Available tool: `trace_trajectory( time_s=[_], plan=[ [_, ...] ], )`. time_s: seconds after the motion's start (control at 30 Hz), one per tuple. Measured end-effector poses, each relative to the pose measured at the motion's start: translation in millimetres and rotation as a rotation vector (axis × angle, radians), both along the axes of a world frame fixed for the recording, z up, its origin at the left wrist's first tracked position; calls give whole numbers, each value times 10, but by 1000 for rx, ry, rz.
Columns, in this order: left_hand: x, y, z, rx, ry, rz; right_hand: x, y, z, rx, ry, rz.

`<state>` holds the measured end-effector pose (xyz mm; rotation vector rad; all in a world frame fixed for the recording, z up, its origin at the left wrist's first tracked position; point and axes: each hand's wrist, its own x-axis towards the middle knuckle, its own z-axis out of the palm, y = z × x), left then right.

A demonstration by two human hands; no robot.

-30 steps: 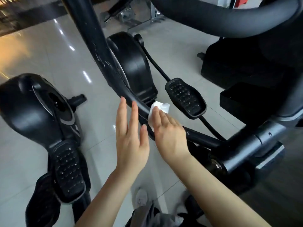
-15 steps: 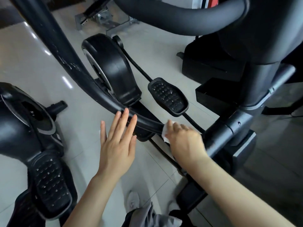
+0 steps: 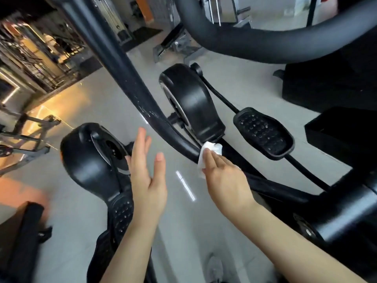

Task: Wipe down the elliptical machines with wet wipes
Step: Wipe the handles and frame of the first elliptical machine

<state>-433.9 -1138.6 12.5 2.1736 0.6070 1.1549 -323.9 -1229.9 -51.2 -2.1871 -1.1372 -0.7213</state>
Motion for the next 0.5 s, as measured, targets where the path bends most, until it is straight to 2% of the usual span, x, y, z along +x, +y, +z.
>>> trace_trajectory(
  time_s=[0.07,0.1,0.27,0.37,0.43,0.5],
  plan=[
    [35,-24,187,-265,-160,-31,-50,268,136,129,77,121],
    [42,-13,277,-304,-203,-31,-68,390,233,205,107,175],
    [43,3,618,-174,-229,-63,-44,785,912,619,224,324],
    [65,35,827,-111,-169,-117,-104,889,1311,816,218,386],
    [42,54,896,-121,-107,-199,-117,915,1356,830,192,437],
    [30,38,942,-153,-66,-206,-108,884,1147,759,169,466]
  ],
)
